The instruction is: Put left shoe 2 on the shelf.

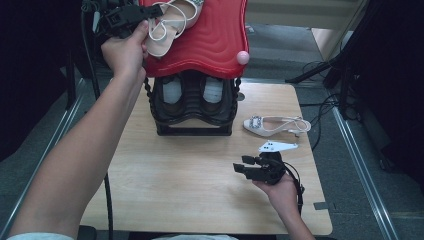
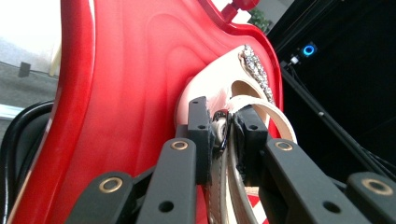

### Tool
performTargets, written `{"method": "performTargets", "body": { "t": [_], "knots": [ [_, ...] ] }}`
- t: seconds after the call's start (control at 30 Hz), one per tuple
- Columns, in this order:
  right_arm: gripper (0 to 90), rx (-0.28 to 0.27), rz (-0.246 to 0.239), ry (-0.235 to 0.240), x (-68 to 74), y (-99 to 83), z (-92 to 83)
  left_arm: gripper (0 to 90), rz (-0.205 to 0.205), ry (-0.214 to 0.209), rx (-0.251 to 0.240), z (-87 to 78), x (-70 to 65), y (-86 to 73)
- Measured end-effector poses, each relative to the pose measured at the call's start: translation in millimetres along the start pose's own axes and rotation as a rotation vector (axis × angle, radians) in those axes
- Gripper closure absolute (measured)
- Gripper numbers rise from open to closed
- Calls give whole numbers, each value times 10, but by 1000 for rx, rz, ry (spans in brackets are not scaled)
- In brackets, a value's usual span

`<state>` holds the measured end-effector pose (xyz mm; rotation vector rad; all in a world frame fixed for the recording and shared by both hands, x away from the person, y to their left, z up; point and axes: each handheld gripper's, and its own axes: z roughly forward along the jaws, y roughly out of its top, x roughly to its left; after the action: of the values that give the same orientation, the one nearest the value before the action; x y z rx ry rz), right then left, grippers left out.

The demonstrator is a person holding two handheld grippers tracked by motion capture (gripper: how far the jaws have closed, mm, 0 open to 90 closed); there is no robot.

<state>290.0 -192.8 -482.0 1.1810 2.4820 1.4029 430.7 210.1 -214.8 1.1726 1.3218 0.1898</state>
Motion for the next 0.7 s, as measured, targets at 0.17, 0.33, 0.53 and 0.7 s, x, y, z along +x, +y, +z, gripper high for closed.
{"method": "performTargets", "body": {
  "t": [0.17, 0.33, 0.53, 0.7],
  "knots": [
    [503, 2, 0, 0, 3, 0, 0, 784, -6, 0, 3, -7, 55, -21],
    [503, 3, 0, -3, 2, 0, 3, 727, 34, 3, 11, -22, 19, -21],
    [503, 2, -2, -4, -1, 0, -2, 659, 60, -13, 37, -69, -8, 31],
    [502, 3, 3, -4, -5, 1, -3, 620, 101, -28, 22, -167, -105, 93]
  ]
}}
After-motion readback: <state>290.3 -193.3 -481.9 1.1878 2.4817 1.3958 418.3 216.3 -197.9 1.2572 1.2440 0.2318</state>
